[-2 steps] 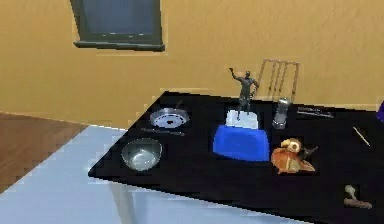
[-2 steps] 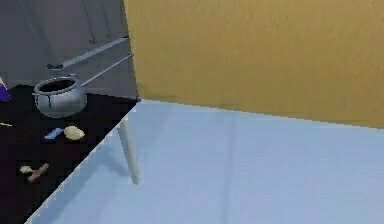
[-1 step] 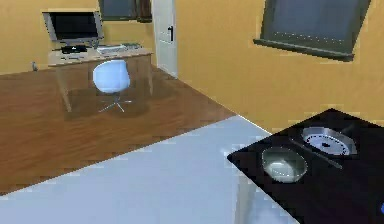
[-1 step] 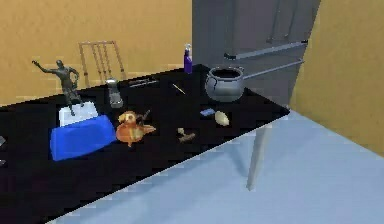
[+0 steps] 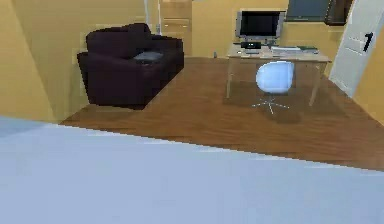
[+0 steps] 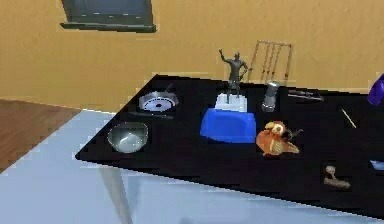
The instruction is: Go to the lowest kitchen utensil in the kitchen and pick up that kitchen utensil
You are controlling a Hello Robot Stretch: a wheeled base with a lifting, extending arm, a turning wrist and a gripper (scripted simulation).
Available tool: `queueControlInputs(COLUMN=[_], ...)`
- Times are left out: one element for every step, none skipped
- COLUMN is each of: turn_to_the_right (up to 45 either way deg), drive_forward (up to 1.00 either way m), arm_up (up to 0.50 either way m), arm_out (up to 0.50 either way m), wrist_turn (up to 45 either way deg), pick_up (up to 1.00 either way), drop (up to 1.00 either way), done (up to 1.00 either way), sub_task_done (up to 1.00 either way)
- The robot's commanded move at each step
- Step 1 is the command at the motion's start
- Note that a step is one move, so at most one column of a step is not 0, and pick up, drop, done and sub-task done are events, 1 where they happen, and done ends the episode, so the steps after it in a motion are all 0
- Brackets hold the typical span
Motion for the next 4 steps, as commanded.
queueControlInputs(turn_to_the_right=[39.0, 0.0, 21.0, 0.0], drive_forward=[0.00, 0.80, 0.00, 0.20], arm_up=[0.00, 0.00, 0.00, 0.00], arm_out=[0.00, 0.00, 0.00, 0.00], wrist_turn=[0.0, 0.0, 0.0, 0.0], pick_up=[0.00, 0.00, 0.00, 0.00], drop=[0.00, 0.00, 0.00, 0.00], done=[0.00, 0.00, 0.00, 0.00], sub_task_done=[0.00, 0.00, 0.00, 0.00])
